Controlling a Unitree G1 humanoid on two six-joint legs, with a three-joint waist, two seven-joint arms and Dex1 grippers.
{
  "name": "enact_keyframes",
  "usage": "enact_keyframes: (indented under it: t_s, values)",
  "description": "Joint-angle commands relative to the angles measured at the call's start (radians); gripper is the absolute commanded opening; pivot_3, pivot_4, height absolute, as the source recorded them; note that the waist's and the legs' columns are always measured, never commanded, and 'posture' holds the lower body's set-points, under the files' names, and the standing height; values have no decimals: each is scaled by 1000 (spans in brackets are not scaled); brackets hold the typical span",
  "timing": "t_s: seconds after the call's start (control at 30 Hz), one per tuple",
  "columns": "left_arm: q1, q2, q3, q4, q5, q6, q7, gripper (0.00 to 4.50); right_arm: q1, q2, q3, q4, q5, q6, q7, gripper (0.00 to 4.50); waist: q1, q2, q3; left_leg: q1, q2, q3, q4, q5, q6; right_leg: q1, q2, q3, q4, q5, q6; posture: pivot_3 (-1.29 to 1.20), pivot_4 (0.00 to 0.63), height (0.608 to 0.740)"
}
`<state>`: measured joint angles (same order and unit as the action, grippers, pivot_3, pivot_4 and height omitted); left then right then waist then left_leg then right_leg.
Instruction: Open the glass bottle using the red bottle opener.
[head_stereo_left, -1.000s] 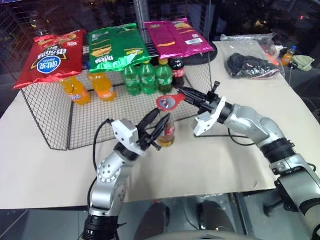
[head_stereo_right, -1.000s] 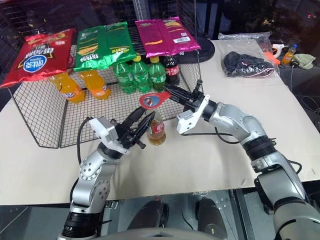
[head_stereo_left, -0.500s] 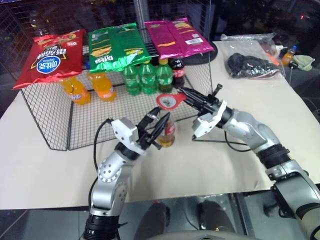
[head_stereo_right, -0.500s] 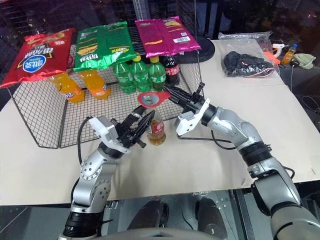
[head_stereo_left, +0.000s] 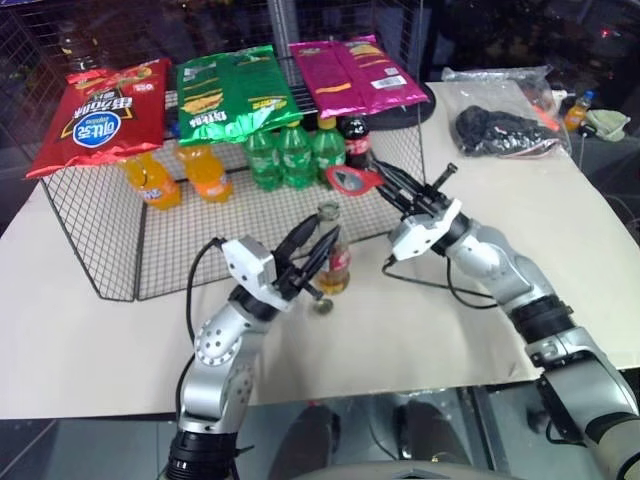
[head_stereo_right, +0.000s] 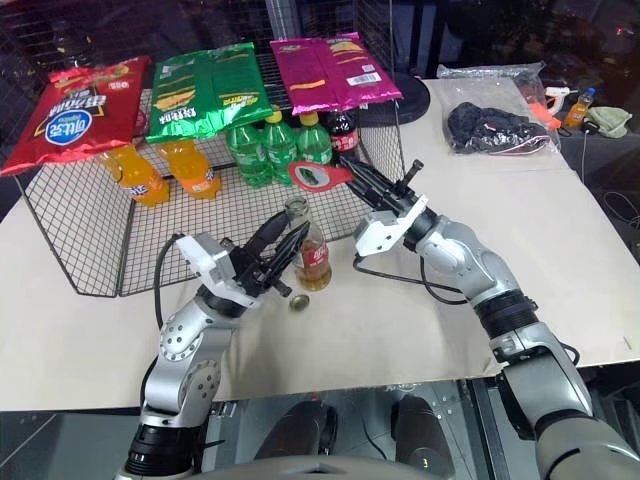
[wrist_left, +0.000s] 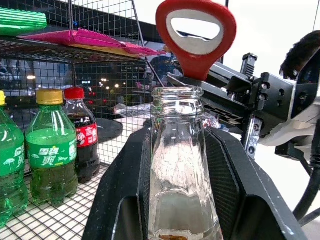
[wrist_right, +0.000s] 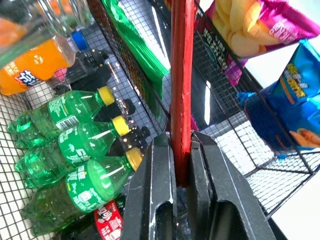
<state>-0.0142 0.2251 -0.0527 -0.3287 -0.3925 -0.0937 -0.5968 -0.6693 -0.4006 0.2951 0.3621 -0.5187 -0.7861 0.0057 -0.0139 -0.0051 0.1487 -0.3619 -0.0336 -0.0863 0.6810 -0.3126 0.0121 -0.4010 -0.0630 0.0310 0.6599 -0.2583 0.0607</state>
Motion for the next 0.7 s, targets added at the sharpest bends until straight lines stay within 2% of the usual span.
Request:
enact_keyframes:
  t_s: [0.03,0.7]
  values:
    - [12,2,-24,2,7,10,-9,2842,1,3,-34,-28,30,6,-1,0,-2,0,1,0,0,0,0,0,0,0,0,0,0,0,0,0,150,740]
    - [30,16,-23,-18,-2,15,-25,2842,25,9,-46,-22,81,31,16,0,-2,0,2,-2,1,2,-5,0,0,-4,0,2,-2,0,0,0,150,740]
